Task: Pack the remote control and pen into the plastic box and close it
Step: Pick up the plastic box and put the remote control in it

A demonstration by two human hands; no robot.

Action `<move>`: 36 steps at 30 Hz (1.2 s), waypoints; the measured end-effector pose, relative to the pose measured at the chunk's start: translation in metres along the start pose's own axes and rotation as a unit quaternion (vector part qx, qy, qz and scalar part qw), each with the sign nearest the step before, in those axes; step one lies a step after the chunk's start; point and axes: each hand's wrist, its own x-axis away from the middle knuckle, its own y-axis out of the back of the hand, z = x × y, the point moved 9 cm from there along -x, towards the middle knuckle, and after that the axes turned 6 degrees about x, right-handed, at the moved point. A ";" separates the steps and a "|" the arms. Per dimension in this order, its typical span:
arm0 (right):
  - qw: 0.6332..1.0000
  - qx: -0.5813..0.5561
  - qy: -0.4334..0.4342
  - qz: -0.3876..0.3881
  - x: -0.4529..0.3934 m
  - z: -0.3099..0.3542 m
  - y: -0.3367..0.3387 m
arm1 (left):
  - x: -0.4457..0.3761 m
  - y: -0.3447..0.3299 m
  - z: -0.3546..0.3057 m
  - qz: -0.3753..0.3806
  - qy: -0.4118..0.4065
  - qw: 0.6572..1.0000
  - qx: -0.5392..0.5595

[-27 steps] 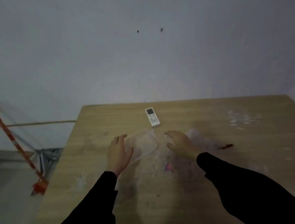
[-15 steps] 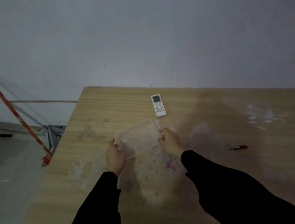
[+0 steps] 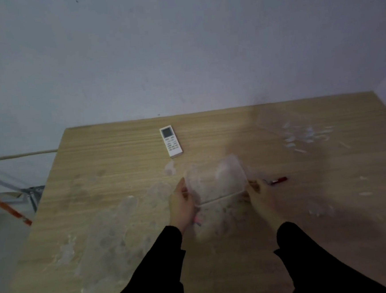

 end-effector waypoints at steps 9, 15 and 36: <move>0.998 -0.053 0.003 -0.045 0.010 -0.005 0.008 | -0.081 0.022 -0.024 -0.046 0.003 0.996 -0.076; 0.995 -0.068 -0.040 -0.054 0.016 -0.019 0.003 | -0.146 0.024 -0.020 -0.054 0.066 0.986 -0.143; 0.999 -0.032 -0.035 0.001 0.032 -0.002 -0.001 | -0.011 -0.013 -0.082 0.118 -0.321 0.887 -0.309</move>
